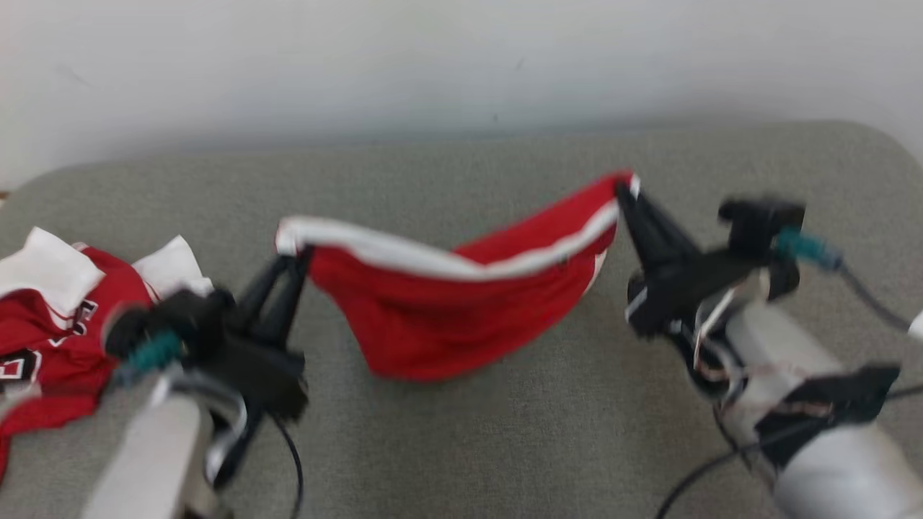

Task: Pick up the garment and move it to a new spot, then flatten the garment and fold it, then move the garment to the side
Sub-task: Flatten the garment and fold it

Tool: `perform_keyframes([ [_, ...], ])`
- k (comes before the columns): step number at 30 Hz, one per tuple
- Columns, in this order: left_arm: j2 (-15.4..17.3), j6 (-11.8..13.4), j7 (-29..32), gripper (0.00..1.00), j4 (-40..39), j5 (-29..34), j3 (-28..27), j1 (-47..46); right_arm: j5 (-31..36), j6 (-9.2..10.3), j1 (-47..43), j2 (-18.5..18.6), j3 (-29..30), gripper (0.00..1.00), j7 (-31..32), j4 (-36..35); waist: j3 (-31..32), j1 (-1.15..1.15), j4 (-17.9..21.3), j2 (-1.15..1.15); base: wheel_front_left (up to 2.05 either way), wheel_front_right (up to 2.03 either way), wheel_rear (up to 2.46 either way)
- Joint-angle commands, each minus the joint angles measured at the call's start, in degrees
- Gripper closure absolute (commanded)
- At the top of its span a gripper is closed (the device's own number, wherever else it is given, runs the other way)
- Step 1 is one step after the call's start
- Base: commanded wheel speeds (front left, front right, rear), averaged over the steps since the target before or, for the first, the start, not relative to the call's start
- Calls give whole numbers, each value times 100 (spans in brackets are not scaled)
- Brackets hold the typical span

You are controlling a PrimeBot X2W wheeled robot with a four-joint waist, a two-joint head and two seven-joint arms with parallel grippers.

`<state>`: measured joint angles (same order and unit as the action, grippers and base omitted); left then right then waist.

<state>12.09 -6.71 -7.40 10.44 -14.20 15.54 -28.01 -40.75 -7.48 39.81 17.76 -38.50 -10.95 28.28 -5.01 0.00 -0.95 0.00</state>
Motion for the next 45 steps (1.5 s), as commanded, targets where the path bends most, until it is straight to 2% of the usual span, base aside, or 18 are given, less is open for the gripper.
perform_keyframes([
  [1,55,-22,82,100,54,-40,-1,-256,-62,-3,245,4,16,100,38,11,-410,0,174,0,0,0,0],
  [7,430,-60,400,100,593,-213,165,-2015,-361,-3,1827,-143,53,100,271,533,-1063,0,324,0,0,0,0],
  [12,477,-66,520,100,1160,-531,597,-3468,-574,-3,3289,-246,110,100,436,1288,-1552,0,303,0,0,0,0],
  [22,280,-66,295,100,2537,-988,1237,-5824,-639,-3,5386,-456,226,100,234,2614,-1963,0,186,0,0,0,0],
  [27,24,-66,-107,100,3140,-1079,1439,-6687,-401,-3,6090,-342,14,100,-14,3015,-2010,0,136,0,0,0,0],
  [31,-135,-66,-396,100,3445,-1214,1427,-6984,-390,-3,6286,-255,-79,100,-133,3089,-2076,0,92,0,0,0,0],
  [36,-149,-67,-560,100,3633,-1234,1455,-7083,-470,-3,6367,-187,-171,100,-272,2876,-2261,0,116,0,0,0,0],
  [41,-57,-67,-688,100,3545,-1372,1546,-6556,-649,-3,5878,-23,-492,100,-365,2420,-2419,0,174,0,0,0,0],
  [45,142,-67,-750,100,3222,-1499,1593,-5748,-881,-3,5175,131,-720,100,-424,1925,-2233,0,254,0,0,0,0],
])
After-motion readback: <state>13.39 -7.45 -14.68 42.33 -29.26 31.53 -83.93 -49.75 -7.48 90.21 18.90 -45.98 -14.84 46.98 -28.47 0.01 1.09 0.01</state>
